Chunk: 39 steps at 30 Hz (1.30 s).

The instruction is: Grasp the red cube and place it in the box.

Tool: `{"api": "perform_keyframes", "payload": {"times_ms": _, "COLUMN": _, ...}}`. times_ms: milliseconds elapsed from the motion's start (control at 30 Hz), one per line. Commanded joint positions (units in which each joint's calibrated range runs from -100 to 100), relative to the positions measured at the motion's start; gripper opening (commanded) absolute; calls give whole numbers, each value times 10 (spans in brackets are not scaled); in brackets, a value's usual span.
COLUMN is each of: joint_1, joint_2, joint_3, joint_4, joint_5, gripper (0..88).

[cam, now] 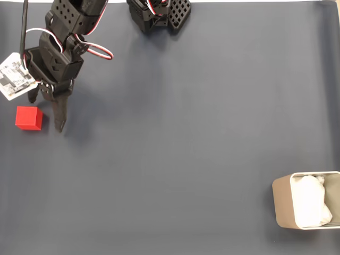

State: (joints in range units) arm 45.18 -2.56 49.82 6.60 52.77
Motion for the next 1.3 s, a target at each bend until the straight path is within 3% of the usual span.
{"api": "perform_keyframes", "payload": {"times_ms": 0, "joint_1": -8, "joint_2": 3, "joint_3": -34, "joint_4": -9, "joint_5": -8, "gripper": 345}}
{"api": "perform_keyframes", "payload": {"times_ms": 1267, "joint_1": -51, "joint_2": 78, "joint_3": -129, "joint_4": -41, "joint_5": -30, "gripper": 352}}
